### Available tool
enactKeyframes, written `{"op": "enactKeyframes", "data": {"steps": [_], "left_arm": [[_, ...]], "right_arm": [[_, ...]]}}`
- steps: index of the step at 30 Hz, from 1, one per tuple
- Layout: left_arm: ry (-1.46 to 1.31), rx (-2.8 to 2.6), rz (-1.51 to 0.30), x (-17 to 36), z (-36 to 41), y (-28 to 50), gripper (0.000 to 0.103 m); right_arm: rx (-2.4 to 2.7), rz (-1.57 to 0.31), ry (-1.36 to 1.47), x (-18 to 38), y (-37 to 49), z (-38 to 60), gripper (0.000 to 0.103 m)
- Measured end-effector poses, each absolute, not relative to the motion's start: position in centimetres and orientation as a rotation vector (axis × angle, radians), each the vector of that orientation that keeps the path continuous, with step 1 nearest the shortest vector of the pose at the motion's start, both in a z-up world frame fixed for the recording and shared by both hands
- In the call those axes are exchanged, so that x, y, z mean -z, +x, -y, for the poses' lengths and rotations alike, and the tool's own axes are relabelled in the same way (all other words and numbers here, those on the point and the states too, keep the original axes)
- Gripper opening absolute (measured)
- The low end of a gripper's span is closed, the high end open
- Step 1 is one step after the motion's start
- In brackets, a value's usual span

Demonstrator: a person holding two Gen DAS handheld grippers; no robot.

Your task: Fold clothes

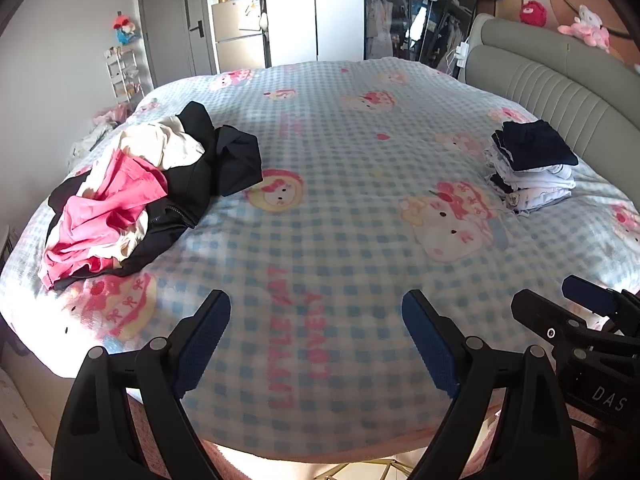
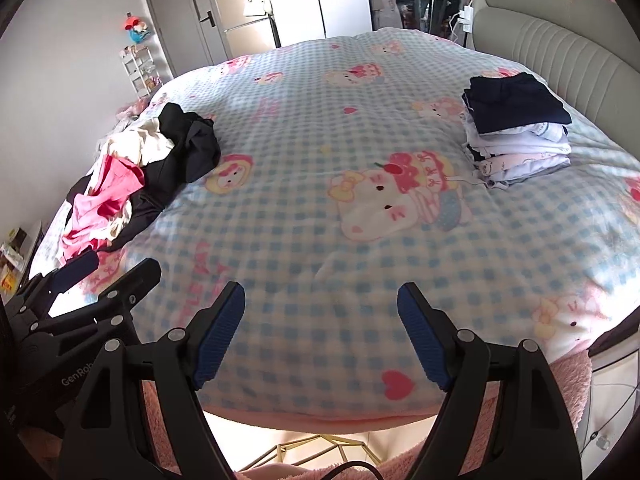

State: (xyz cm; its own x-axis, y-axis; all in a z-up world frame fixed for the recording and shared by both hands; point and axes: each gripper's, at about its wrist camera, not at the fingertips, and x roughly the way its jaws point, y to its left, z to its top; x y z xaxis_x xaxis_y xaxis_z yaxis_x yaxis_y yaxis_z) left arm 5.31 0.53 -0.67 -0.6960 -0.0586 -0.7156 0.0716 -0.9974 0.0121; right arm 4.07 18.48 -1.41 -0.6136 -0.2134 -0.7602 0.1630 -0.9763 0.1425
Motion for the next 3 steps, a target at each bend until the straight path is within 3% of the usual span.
{"op": "enactKeyframes", "data": {"steps": [3], "left_arm": [[1.178, 2.825, -0.017, 0.70, -0.72, 5.37, 0.090]], "right_arm": [[2.660, 0.106, 1.255, 1.63, 3.87, -18.56, 0.080]]}}
